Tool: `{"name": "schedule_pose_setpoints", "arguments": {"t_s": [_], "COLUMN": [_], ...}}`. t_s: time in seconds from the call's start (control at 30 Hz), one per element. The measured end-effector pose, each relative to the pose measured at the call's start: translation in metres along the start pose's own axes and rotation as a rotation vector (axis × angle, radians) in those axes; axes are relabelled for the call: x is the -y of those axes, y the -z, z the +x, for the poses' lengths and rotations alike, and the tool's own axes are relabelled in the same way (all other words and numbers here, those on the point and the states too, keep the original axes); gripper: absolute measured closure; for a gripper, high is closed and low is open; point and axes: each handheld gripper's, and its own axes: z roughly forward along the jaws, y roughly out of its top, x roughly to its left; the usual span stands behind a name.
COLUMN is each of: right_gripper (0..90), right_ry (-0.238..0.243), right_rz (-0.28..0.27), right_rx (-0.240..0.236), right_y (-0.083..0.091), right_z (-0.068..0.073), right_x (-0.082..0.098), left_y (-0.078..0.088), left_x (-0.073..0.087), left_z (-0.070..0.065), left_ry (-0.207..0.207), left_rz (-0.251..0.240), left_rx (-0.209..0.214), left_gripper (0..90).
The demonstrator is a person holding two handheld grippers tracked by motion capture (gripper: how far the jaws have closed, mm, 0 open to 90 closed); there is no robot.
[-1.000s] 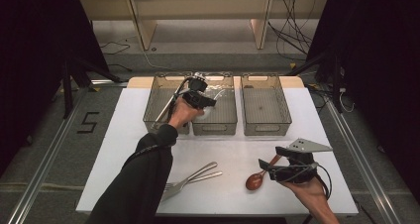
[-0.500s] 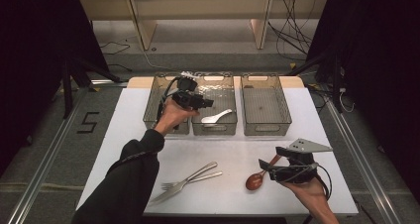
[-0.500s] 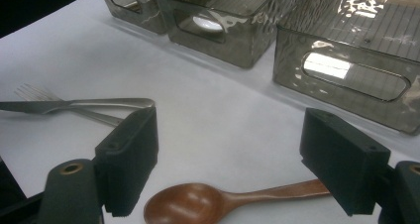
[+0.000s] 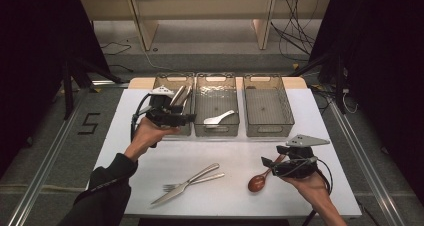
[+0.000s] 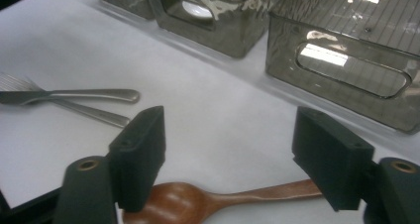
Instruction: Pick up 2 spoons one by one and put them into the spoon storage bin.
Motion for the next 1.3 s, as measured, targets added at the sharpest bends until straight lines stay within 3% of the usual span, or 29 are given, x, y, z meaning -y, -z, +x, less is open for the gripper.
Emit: {"name": "schedule_pose_setpoints", "arguments": {"t_s": [0.2, 0.37, 0.53, 0.63, 0.9, 1.1, 1.3], "right_gripper": [54.1, 66.4, 79.6, 85.5, 88.7, 90.0, 90.0], "right_ry": [0.018, 0.016, 0.012, 0.021, 0.035, 0.038, 0.034], "right_rz": [0.082, 0.159, 0.228, 0.279, 0.345, 0.387, 0.467], "right_rx": [0.024, 0.046, 0.075, 0.08, 0.076, 0.067, 0.061], "right_y": [-0.016, -0.034, -0.049, -0.056, -0.065, -0.064, -0.055], "right_z": [-0.011, -0.027, -0.042, -0.047, -0.058, -0.057, -0.05], "right_x": [-0.003, -0.003, -0.001, 0.001, 0.007, 0.009, 0.011], "left_y": [0.019, 0.03, 0.037, 0.041, 0.041, 0.047, 0.048], "left_x": [0.023, 0.043, 0.055, 0.061, 0.077, 0.079, 0.083], "left_z": [-0.006, -0.011, -0.016, -0.018, -0.02, -0.019, -0.018], "left_ry": [-0.039, -0.029, -0.06, -0.049, -0.07, -0.061, -0.063], "left_rz": [-0.036, -0.063, -0.052, -0.057, -0.023, -0.061, -0.054], "left_rx": [-0.006, -0.002, 0.002, 0.02, 0.009, 0.009, 0.003], "left_gripper": [26.4, 25.4, 24.3, 24.0, 24.0, 24.0, 23.7]}}
